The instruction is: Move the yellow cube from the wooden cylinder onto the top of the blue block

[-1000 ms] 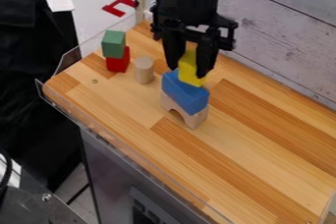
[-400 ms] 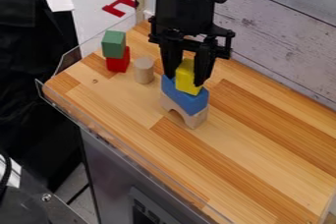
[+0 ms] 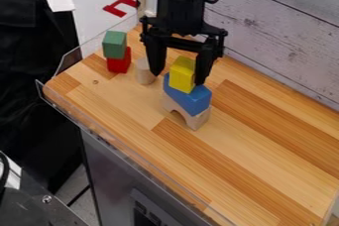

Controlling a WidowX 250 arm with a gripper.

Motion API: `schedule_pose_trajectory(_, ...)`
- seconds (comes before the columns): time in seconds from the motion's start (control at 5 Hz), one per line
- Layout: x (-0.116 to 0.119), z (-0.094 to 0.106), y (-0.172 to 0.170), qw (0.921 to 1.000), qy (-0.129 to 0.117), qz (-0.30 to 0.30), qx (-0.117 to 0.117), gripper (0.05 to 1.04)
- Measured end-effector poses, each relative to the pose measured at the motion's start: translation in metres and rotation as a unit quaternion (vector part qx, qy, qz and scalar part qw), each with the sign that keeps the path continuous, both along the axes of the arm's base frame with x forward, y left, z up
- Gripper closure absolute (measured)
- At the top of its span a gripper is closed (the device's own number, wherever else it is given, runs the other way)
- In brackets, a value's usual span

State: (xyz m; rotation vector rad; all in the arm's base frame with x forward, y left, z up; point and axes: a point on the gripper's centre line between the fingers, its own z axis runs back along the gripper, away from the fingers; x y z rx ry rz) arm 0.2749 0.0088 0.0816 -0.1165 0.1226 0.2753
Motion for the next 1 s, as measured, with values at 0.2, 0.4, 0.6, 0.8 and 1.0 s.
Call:
schedule_pose_trajectory(0.2, 0.017, 0.03, 0.005, 0.9989, -0.044, 0.005, 0.015, 0.084)
schedule_pose_trajectory(0.4, 0.028, 0.049, 0.019, 0.9973, -0.065, 0.028, 0.017, 0.084)
schedule_pose_trajectory(0.6, 0.031, 0.057, 0.036, 0.9962, -0.07, 0.049, 0.016, 0.084)
schedule_pose_trajectory(0.8, 0.03, 0.043, 0.061, 0.9943, -0.059, 0.081, 0.037, 0.084)
schedule_pose_trajectory(1.0, 0.028, 0.039, 0.075, 0.992, -0.057, 0.098, 0.056, 0.084)
